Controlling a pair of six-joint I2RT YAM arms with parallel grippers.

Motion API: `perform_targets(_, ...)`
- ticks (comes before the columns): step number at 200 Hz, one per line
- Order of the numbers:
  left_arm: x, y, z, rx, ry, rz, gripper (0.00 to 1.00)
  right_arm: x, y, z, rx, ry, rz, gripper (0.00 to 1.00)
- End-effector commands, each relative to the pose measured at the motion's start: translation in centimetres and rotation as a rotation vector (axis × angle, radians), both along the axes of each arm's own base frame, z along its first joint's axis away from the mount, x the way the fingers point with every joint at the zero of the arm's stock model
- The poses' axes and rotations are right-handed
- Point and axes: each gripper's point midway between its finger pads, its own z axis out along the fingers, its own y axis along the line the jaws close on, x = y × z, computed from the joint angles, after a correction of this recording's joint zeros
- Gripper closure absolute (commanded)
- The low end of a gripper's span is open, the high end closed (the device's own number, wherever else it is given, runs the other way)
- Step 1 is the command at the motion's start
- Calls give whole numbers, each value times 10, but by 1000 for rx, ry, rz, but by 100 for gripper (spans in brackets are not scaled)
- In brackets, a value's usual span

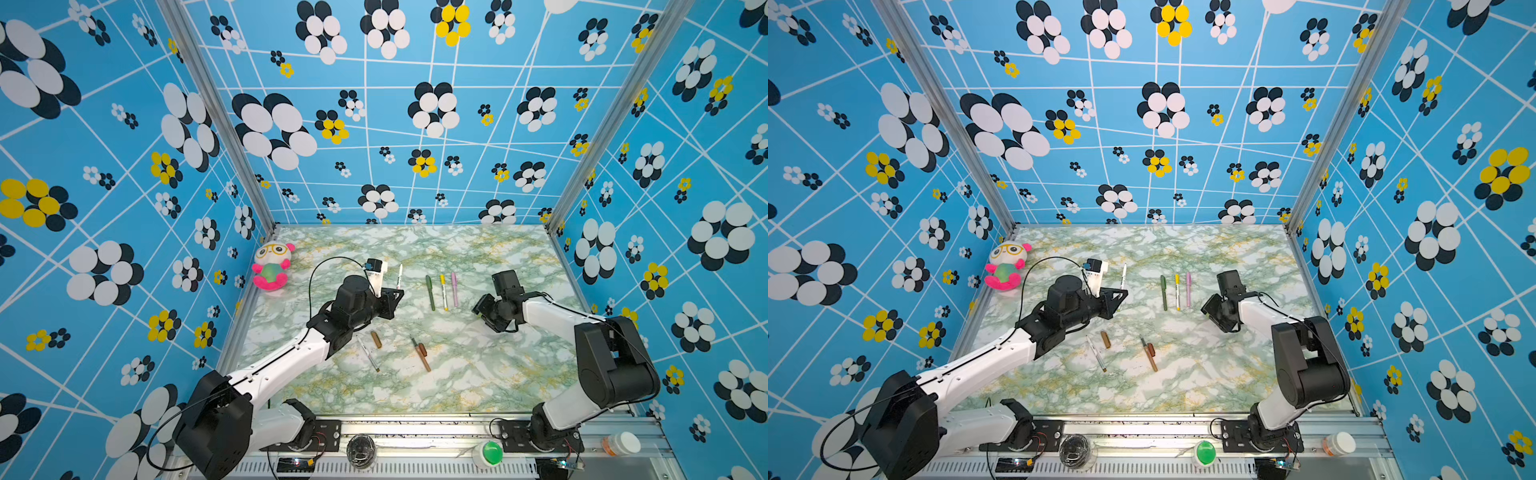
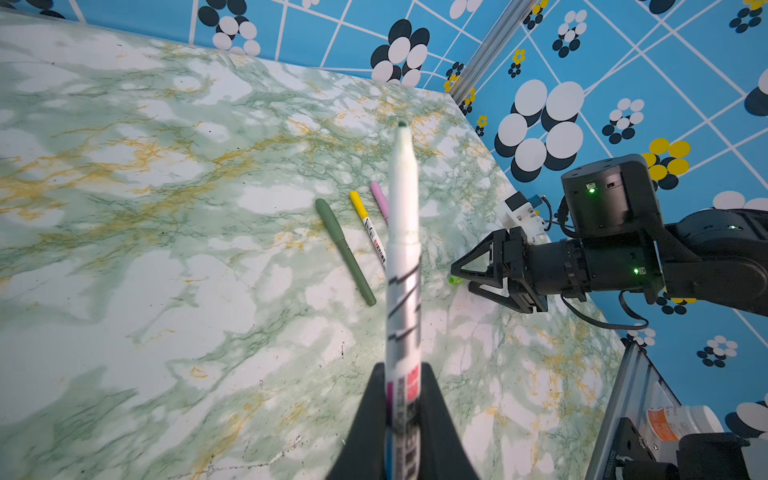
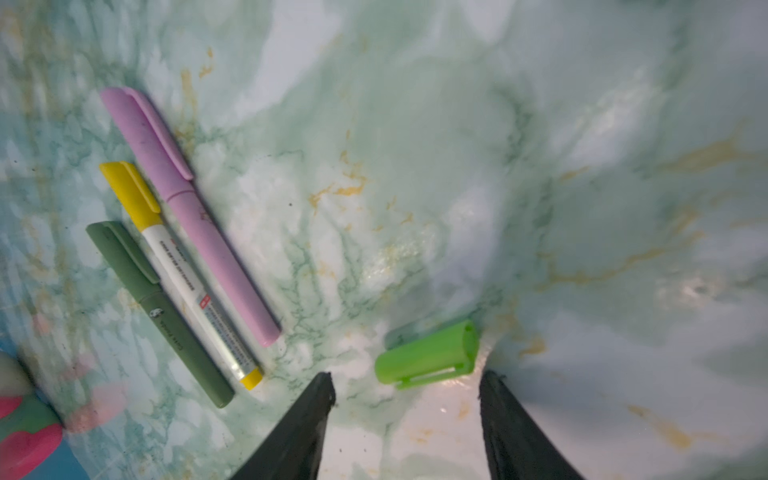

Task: Insert the pens into the pen caps

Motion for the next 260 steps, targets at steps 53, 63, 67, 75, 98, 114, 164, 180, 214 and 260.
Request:
perform_targets(53,1,6,12,-2,-36,15,100,-20,-3,-49,-38,169,-26,51)
perform_targets(63,1,6,12,-1,-36,14,100,-19,-4,-51,-47,173,-21,53)
perform_targets(67,1,6,13,-2,-37,14,100,-19,-4,-52,-50,176,-19,54)
perform_targets(75,1,6,12,0,-34,14,100,-19,-4,-53,-57,181,-13,55)
perform_targets(98,1,7,12,1,-37,16,100,-21,-8,-57,-87,200,-1,57)
perform_targets(114,1,7,11,3,-34,16,100,-21,-11,-58,-104,206,5,57)
perform_targets(164,1,7,13,1,-39,16,100,-23,-17,-65,-143,249,32,59)
perform_targets(180,1,8,14,1,-41,17,100,-21,-18,-65,-157,257,52,63)
perform_targets(214,1,9,15,1,-44,21,100,-20,-16,-66,-160,273,76,67)
perform_targets(260,1,8,17,-6,-44,15,100,-24,-13,-67,-163,334,115,72)
